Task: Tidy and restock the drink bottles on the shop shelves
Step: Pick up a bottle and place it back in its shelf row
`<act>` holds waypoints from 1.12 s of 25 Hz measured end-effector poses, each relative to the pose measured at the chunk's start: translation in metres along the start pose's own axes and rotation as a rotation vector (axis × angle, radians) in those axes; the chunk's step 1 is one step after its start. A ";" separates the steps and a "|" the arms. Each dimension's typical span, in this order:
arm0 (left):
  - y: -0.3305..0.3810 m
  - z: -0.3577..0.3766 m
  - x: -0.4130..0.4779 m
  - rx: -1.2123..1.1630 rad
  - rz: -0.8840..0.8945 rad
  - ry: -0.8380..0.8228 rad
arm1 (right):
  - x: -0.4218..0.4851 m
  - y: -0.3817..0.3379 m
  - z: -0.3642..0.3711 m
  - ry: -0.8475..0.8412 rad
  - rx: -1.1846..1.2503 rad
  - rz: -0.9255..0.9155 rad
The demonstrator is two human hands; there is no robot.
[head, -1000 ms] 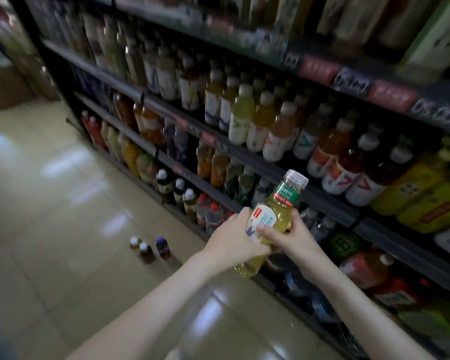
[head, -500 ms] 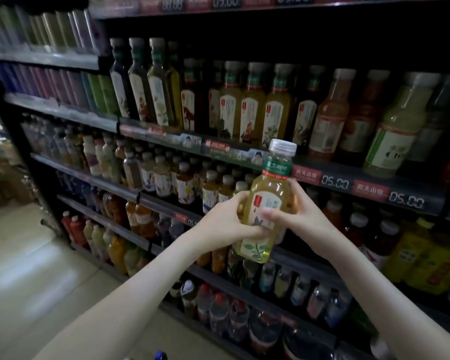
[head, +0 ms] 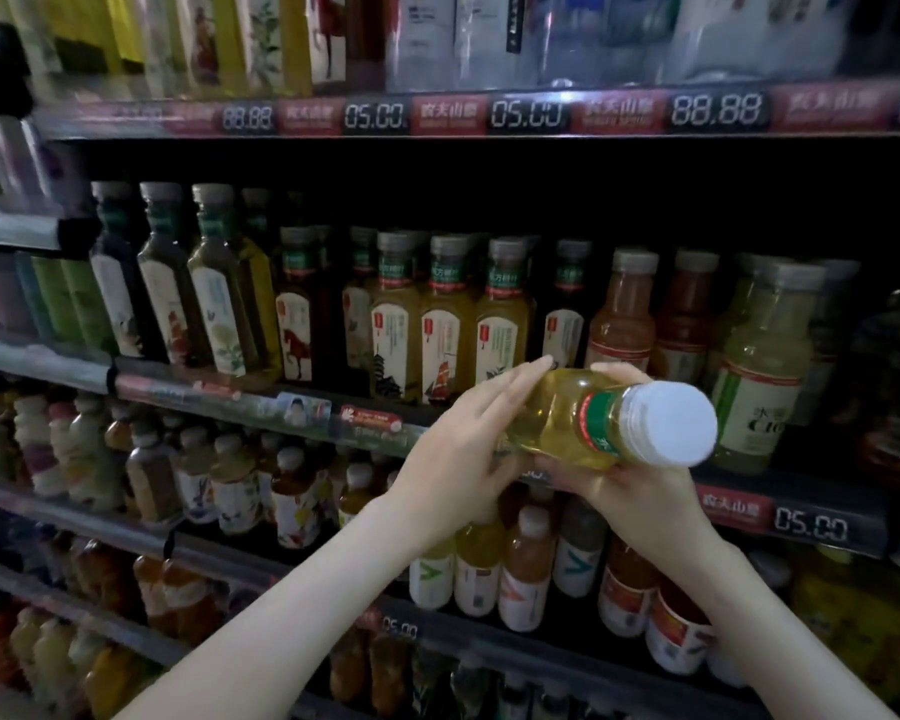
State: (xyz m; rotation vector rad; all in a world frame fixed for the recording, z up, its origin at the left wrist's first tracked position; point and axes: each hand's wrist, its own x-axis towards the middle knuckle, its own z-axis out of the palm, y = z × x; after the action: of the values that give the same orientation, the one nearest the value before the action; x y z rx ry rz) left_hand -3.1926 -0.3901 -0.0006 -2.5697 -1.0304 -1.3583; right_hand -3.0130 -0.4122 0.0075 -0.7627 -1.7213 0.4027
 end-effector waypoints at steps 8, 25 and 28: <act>-0.063 -0.029 -0.003 -0.013 0.057 0.012 | 0.024 -0.009 0.029 0.213 -0.098 0.085; -0.190 -0.095 -0.029 0.206 -0.293 0.294 | 0.132 -0.003 0.233 -0.004 -0.134 0.112; -0.201 -0.091 -0.020 0.382 -0.349 0.357 | 0.145 0.008 0.242 -0.021 -0.451 0.111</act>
State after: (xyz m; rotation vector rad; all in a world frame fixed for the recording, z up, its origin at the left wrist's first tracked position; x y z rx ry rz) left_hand -3.3822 -0.2760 -0.0102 -1.8561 -1.5319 -1.4433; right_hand -3.2601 -0.2798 0.0387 -1.1848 -1.8177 0.0939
